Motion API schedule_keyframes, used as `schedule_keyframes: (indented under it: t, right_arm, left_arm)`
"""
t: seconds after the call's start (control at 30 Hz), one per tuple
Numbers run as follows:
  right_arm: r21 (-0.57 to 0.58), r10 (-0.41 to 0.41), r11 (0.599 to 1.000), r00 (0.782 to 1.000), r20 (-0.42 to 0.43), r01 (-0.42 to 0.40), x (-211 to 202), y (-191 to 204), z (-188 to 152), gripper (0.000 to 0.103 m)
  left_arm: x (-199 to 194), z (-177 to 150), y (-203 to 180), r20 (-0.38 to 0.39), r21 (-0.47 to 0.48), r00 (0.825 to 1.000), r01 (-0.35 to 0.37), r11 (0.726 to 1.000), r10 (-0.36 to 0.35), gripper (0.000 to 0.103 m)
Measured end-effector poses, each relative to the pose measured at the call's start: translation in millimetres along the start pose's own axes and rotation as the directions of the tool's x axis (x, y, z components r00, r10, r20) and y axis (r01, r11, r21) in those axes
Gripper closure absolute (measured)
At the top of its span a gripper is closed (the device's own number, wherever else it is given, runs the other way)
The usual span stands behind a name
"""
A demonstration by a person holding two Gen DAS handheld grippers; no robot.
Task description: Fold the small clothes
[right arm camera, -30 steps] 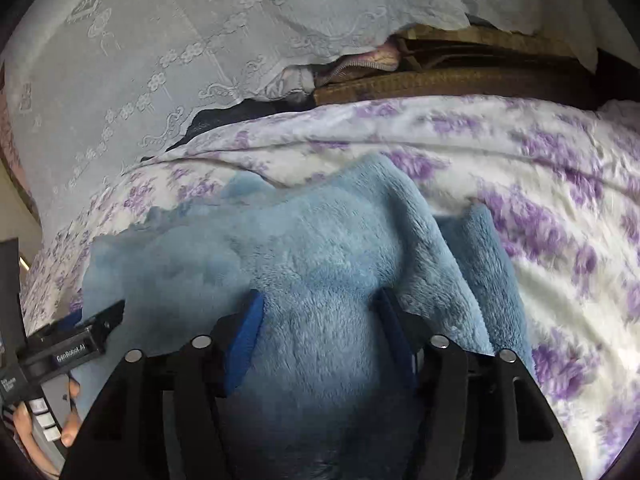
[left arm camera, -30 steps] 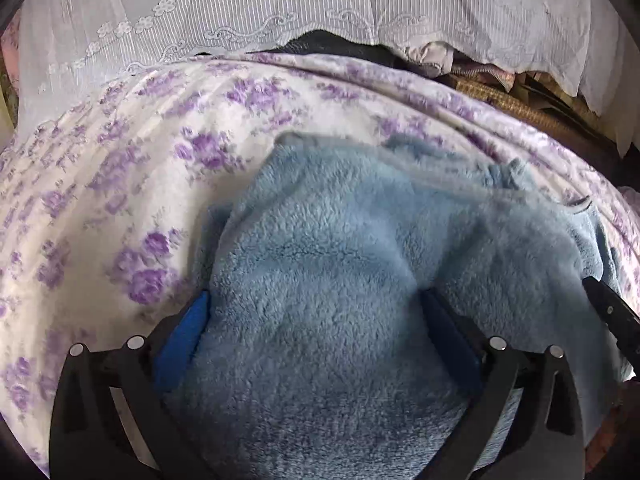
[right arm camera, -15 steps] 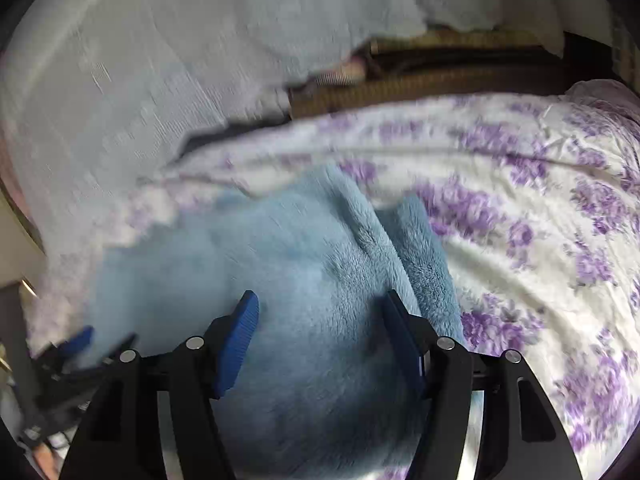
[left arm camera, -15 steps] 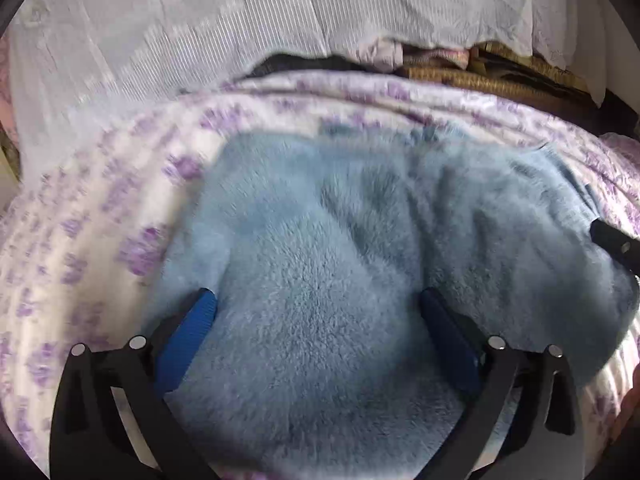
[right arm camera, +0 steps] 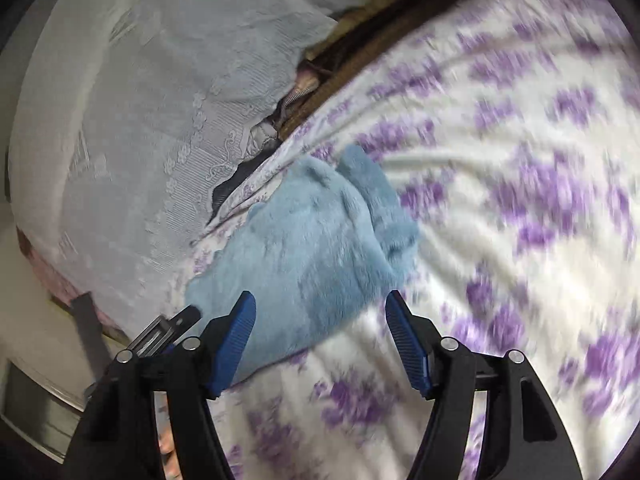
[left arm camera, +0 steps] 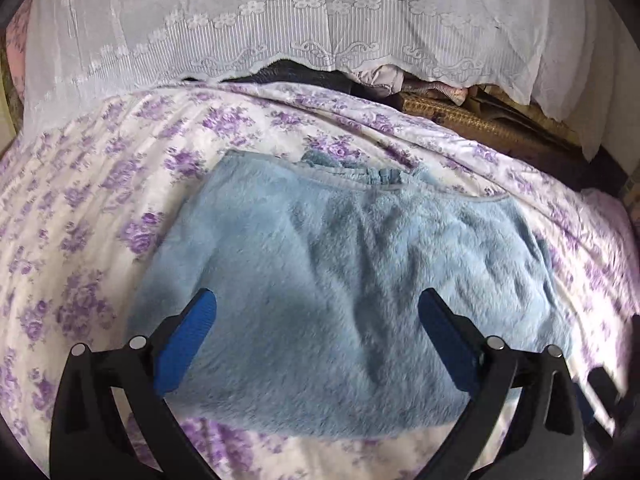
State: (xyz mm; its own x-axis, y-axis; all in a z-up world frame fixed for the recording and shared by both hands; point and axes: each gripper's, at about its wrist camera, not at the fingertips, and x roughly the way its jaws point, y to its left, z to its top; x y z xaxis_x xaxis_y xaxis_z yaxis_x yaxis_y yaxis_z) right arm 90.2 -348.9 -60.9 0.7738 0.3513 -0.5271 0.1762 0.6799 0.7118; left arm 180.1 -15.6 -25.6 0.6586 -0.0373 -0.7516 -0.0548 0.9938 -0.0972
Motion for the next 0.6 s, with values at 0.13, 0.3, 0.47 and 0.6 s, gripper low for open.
schedule_keyframes:
  t: [0.13, 0.3, 0.47, 0.6]
  right_arm:
    - [0.131, 0.030, 0.991, 0.997, -0.065, -0.021, 21.2, -15.4, -7.5, 0.032]
    - [0.234, -0.011, 0.972, 1.000, -0.015, 0.014, 59.7, -14.9, 20.6, 0.031]
    - [0.247, -0.079, 0.967, 0.996, 0.044, 0.065, 90.8, -3.9, 41.3, 0.030]
    - [0.072, -0.115, 0.991, 0.990, 0.076, 0.110, 92.7, 9.6, 33.0, 0.036]
  left_arm:
    - [43.3, -9.1, 1.8, -0.066, 0.000, 0.998, -0.010, 1.000, 0.010, 0.004]
    - [38.4, -14.1, -10.0, -0.014, 0.048, 0.998, -0.055, 0.997, 0.055, 0.004]
    - [37.3, -15.0, -5.1, -0.012, 0.033, 0.999, -0.033, 0.999, 0.033, 0.004]
    - [37.7, -14.8, -5.0, -0.010, 0.038, 0.999, -0.037, 0.999, 0.037, 0.004]
